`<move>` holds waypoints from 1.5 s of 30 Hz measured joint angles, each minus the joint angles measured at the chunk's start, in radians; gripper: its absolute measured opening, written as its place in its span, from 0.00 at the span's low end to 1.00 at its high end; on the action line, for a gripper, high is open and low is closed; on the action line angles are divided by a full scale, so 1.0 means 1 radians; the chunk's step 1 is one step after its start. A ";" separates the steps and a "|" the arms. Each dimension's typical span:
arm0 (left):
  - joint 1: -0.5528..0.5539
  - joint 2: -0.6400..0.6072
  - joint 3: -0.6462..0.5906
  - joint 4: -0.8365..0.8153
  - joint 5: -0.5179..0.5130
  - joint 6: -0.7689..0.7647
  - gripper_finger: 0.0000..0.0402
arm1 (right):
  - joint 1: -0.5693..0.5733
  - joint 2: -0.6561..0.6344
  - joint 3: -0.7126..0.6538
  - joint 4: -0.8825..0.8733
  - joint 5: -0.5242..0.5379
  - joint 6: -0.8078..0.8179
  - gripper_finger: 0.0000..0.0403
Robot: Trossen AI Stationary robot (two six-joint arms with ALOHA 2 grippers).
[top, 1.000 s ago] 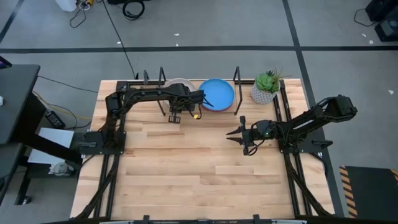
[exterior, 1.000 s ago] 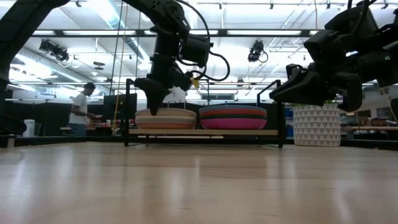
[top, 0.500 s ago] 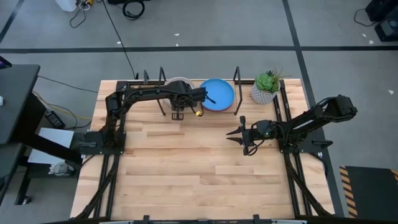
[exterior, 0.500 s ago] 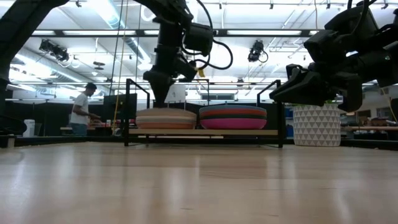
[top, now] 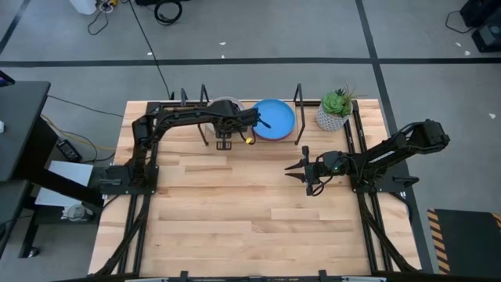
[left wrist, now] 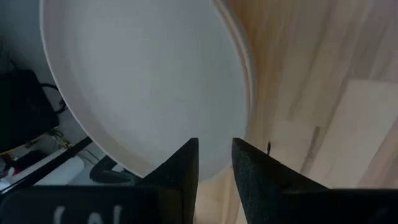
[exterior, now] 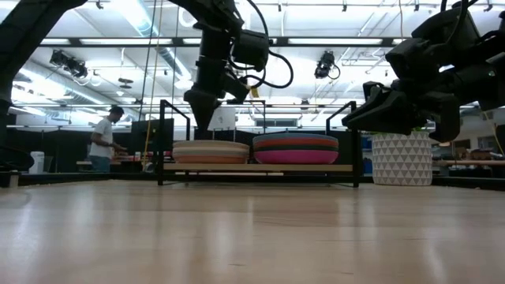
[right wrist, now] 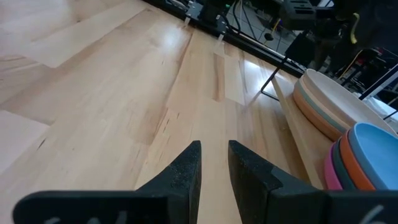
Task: Place and stack plates onto a shelf
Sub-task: Stack the gray plate on top of the light orange plate on the shelf, then return to Home Position
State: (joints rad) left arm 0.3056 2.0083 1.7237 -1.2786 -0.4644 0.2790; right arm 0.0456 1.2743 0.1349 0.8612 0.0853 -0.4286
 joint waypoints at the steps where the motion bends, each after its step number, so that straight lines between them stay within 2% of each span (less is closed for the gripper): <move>1: 0.001 0.000 0.000 0.010 0.000 -0.002 0.26 | 0.000 0.000 0.000 0.000 0.000 0.000 0.21; 8: 0.000 0.000 -0.006 0.091 0.002 -0.006 0.25 | 0.000 0.000 0.000 0.000 0.000 0.007 0.21; 16: 0.001 0.000 -0.097 0.146 -0.006 0.002 0.25 | 0.000 0.000 0.000 0.000 0.000 0.007 0.21; 24: -0.032 -0.056 -0.010 0.144 -0.020 -0.020 0.25 | 0.000 0.000 0.000 0.003 0.000 0.005 0.21; 26: -0.036 -0.091 0.011 0.164 0.039 -0.064 0.25 | 0.000 0.000 0.000 0.001 0.000 0.006 0.21; 30: -0.019 -0.218 -0.007 0.274 0.291 -0.154 0.24 | 0.000 0.000 0.000 -0.009 0.000 0.010 0.21; 33: -0.022 -0.317 -0.078 0.376 0.412 -0.182 0.21 | 0.000 0.000 0.000 -0.028 0.000 0.011 0.21; 37: -0.044 -0.462 -0.261 0.536 0.513 -0.198 0.16 | 0.000 0.000 0.000 -0.032 0.000 0.030 0.21; 45: -0.075 -0.762 -0.723 0.878 0.528 -0.307 0.07 | 0.000 0.000 0.000 0.053 0.000 0.045 0.21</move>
State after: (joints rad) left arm 0.2306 1.2468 1.0004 -0.4007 0.0639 -0.0285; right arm 0.0460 1.2739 0.1349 0.9141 0.0849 -0.3840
